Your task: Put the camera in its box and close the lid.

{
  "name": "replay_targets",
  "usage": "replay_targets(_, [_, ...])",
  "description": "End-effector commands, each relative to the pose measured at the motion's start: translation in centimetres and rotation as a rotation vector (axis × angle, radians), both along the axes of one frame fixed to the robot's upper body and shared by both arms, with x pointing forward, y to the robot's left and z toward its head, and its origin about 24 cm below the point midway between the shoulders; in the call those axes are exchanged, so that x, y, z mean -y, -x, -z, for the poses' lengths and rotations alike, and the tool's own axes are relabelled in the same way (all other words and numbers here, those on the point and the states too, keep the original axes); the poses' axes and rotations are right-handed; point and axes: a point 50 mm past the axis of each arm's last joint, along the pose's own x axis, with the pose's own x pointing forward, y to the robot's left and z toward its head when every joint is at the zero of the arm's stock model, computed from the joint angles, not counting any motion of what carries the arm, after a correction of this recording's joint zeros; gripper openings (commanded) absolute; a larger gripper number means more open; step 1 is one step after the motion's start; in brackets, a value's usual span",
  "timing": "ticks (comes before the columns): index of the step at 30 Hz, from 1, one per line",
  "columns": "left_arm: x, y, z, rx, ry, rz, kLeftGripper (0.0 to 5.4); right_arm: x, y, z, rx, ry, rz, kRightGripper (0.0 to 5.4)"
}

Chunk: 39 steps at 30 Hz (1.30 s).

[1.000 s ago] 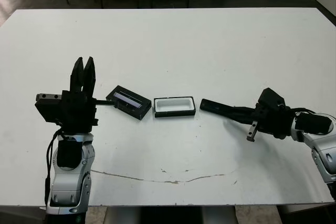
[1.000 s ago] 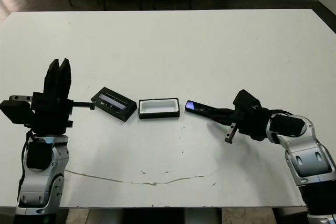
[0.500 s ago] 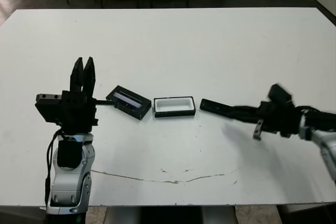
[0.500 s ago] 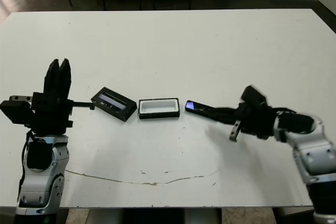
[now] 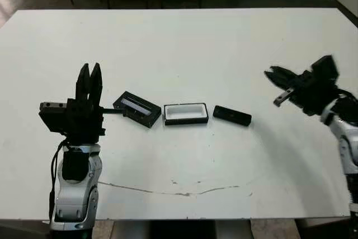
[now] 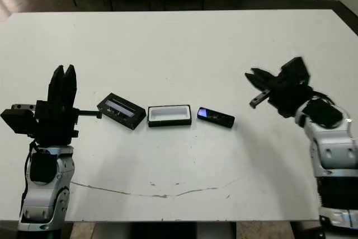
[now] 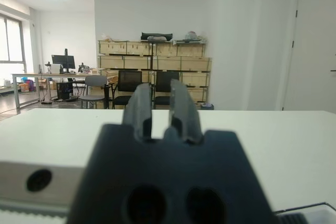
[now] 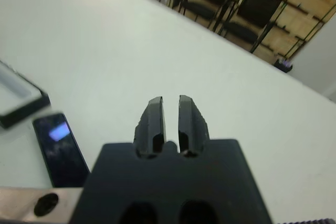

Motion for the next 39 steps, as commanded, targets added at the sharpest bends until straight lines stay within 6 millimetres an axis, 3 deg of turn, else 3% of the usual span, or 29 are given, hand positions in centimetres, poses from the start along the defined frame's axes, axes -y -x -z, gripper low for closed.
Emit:
replay_targets(1, [-0.3, 0.1, 0.5, -0.029, -0.009, -0.006, 0.02, -0.3, -0.2, 2.0, -0.088, 0.076, -0.023, 0.0])
replay_targets(7, [-0.3, 0.2, 0.6, -0.035, 0.001, -0.003, 0.02, -0.2, -0.2, 4.3, -0.145, 0.198, -0.077, 0.0])
replay_targets(15, [-0.4, 0.2, 0.7, -0.038, -0.005, -0.007, 0.02, 0.7, 0.0, 5.5, -0.245, 0.248, -0.152, 0.0])
replay_targets(25, [-0.3, 0.2, 0.6, -0.037, -0.009, -0.007, 0.02, 1.8, 1.4, 5.4, -0.32, 0.259, -0.253, 0.0])
replay_targets(39, [-0.2, -0.1, 0.6, -0.039, -0.013, -0.008, 0.02, 0.9, 3.7, 4.5, -0.43, 0.183, -0.373, 0.0])
